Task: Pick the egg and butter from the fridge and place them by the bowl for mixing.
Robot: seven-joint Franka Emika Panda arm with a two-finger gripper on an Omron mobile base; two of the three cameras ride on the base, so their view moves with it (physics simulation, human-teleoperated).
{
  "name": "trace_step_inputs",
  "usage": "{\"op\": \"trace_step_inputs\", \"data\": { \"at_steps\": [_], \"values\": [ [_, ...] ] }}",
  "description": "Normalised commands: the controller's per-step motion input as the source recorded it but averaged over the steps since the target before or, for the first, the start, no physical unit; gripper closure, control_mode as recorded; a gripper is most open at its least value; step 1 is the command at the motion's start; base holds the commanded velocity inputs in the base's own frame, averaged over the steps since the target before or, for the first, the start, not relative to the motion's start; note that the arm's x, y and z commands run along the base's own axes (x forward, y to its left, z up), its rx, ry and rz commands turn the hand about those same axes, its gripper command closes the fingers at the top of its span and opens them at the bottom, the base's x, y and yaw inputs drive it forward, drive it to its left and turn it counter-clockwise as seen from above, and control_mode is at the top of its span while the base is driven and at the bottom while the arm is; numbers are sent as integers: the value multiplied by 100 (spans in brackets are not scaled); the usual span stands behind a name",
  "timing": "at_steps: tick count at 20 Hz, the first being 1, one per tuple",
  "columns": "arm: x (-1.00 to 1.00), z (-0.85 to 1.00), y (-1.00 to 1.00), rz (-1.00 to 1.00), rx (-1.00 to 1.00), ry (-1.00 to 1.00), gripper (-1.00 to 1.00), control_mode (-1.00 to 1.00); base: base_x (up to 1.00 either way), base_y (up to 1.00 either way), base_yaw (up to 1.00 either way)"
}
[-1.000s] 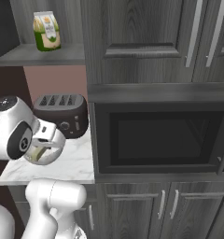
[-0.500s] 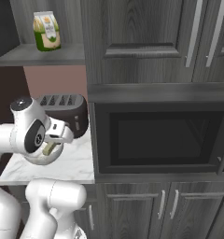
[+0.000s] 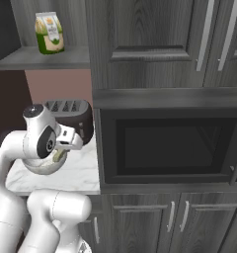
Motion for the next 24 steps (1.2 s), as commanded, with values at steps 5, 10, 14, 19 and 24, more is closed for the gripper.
{"op": "trace_step_inputs", "data": {
  "at_steps": [5,10,14,19,24],
  "values": [
    [37,-35,5,0,0,0,100,-100,0,0,0],
    [39,-39,7,0,0,2,100,-100,0,0,0],
    [36,-27,1,0,-2,0,100,-100,0,0,0],
    [31,-15,0,0,-8,0,100,-100,0,0,0],
    [31,-17,0,0,-5,0,100,-100,0,0,0]
  ]
}}
